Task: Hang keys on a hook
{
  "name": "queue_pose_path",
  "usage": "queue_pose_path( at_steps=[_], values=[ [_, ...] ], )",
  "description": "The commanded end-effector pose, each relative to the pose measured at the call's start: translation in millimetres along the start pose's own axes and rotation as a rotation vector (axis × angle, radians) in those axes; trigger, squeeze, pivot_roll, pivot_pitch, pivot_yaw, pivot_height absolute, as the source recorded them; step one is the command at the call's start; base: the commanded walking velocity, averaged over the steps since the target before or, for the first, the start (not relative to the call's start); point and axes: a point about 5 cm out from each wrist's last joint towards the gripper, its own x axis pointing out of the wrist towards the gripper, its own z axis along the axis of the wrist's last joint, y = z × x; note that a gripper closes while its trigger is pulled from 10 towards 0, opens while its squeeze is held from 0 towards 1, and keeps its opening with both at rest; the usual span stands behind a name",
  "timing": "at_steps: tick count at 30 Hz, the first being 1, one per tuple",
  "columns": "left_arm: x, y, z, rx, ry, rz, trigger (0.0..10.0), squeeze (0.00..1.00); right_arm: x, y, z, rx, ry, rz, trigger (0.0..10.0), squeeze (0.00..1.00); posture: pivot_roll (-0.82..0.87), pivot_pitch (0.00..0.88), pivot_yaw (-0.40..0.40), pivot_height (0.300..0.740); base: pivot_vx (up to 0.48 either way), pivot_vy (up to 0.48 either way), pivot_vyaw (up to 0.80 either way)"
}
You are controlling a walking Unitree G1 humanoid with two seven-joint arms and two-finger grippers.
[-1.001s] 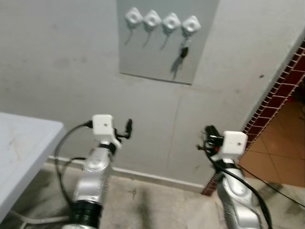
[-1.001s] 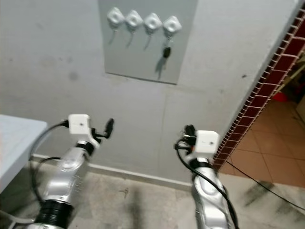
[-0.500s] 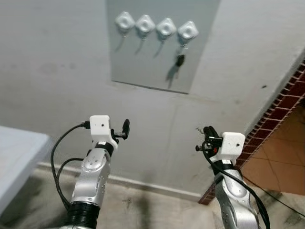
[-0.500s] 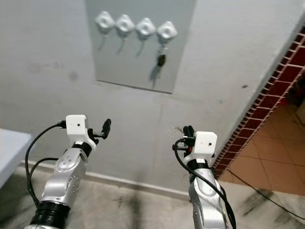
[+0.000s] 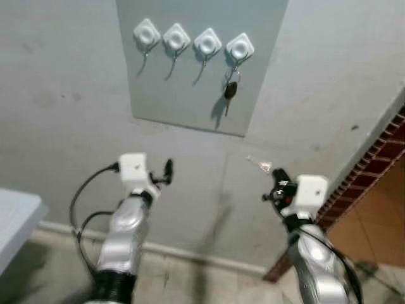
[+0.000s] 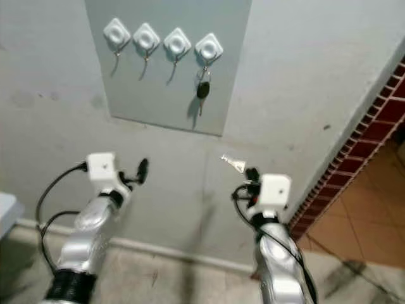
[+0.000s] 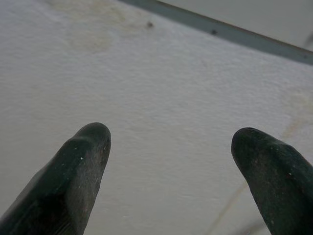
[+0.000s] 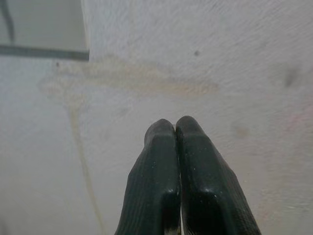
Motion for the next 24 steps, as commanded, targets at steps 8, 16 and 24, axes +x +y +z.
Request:
queue_pose_path(
  at_steps=[8, 16, 24],
  values=[
    [2.2, -6.3, 19.6, 0.002, -0.047, -0.011, 10.0, 0.00, 7.2, 7.9, 8.9, -0.078, 0.004, 0.145, 10.0, 0.00, 0.05, 0.033, -0.059, 0.740, 0.000, 0.000, 0.00],
    [2.4, -21.8, 43.4, 0.049, -0.117, -0.137, 10.0, 0.00, 27.7, 16.6, 42.7, -0.123, -0.117, 0.288, 10.0, 0.00, 0.05, 0.030, -0.057, 0.740, 0.000, 0.000, 0.00],
    [0.9, -31.5, 61.3, 0.079, -0.165, -0.207, 10.0, 0.00, 44.1, 30.5, 67.5, -0.079, -0.202, 0.397, 10.0, 0.00, 0.06, 0.024, -0.056, 0.740, 0.000, 0.000, 0.00]
  ],
)
